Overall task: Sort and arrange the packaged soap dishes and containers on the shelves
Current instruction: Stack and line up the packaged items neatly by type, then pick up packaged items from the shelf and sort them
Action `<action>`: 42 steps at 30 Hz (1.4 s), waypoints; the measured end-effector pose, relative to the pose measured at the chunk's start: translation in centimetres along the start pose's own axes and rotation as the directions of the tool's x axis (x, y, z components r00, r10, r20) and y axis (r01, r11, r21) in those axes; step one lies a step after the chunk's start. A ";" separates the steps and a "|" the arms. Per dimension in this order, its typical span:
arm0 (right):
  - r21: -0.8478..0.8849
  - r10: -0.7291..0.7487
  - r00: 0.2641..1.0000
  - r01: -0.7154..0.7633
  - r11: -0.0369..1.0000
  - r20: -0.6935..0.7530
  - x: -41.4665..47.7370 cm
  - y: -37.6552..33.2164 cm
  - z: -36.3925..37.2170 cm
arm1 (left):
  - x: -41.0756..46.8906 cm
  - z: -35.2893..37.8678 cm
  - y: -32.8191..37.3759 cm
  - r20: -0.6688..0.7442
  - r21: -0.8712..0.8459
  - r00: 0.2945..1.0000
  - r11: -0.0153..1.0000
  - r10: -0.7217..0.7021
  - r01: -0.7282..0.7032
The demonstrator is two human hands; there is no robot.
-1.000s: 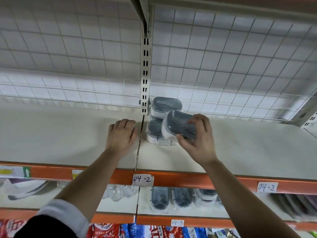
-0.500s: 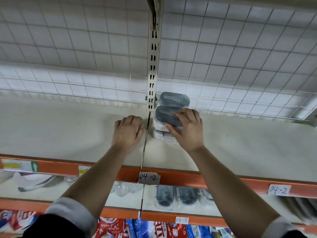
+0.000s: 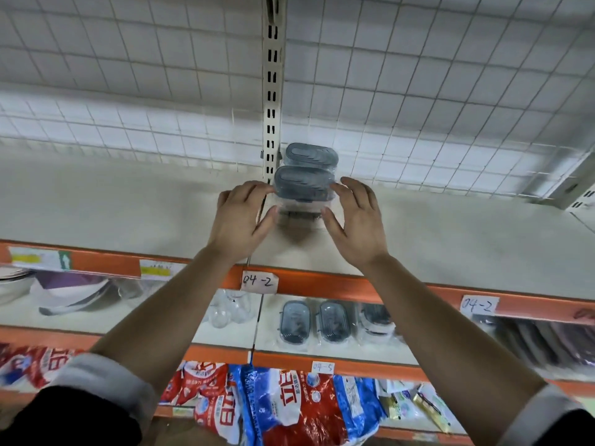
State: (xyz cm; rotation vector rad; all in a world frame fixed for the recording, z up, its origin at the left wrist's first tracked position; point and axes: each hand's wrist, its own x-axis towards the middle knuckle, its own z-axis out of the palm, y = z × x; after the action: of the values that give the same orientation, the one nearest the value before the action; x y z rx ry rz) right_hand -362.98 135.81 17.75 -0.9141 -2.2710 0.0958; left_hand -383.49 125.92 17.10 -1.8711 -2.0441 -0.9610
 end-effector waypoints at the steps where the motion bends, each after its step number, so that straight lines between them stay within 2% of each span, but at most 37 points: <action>1: -0.001 0.023 1.000 -0.023 1.000 -0.010 -0.8 0.4 -0.6 | -0.5 0.2 1.2 -0.002 0.015 1.000 1.000 0.022 -0.022; 7: -0.018 0.039 0.998 -0.040 0.999 -0.052 -7.5 2.5 -4.0 | -4.4 1.3 7.7 0.020 -0.010 1.000 1.000 0.007 -0.007; 12: -0.022 -0.054 0.972 0.050 0.998 -0.231 -13.7 3.5 -5.5 | -9.6 2.3 11.3 -0.038 0.051 0.999 0.999 0.021 -0.019; 15: 0.036 -0.024 0.968 0.034 0.999 -0.249 -17.6 3.7 -5.0 | -13.5 3.5 12.2 -0.064 0.121 0.996 0.991 0.063 -0.055; 20: 0.092 0.057 0.990 -0.045 0.995 -0.131 -22.9 4.1 -2.3 | -19.1 6.6 11.8 0.049 0.161 0.996 0.983 0.077 -0.084; 23: 0.109 0.099 0.994 -0.094 0.990 -0.047 -24.5 4.5 0.0 | -20.9 8.7 10.9 0.159 0.168 0.987 0.986 -0.007 -0.020; 27: 0.107 0.133 0.990 -0.138 0.985 0.050 -25.9 6.3 3.8 | -22.8 12.2 9.4 0.311 0.134 0.936 0.983 -0.163 0.127; 33: 0.070 0.202 0.960 -0.219 0.973 0.193 -26.7 8.1 8.5 | -23.2 18.2 6.9 0.360 0.084 0.896 0.966 -0.258 0.244; 36: 0.060 0.201 0.940 -0.225 0.972 0.276 -27.3 9.1 11.6 | -22.9 22.3 4.9 0.385 0.115 0.880 0.960 -0.280 0.255; 42: 0.018 0.246 0.884 -0.276 0.961 0.397 -27.4 10.3 16.6 | -22.0 29.5 1.1 0.517 0.237 0.759 0.918 -0.395 0.317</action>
State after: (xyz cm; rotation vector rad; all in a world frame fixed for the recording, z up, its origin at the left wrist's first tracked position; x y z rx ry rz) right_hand -352.80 128.99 -13.58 -1.2491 -2.4671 0.5244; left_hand -370.65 125.27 -17.42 -1.8748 -2.8046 -0.3201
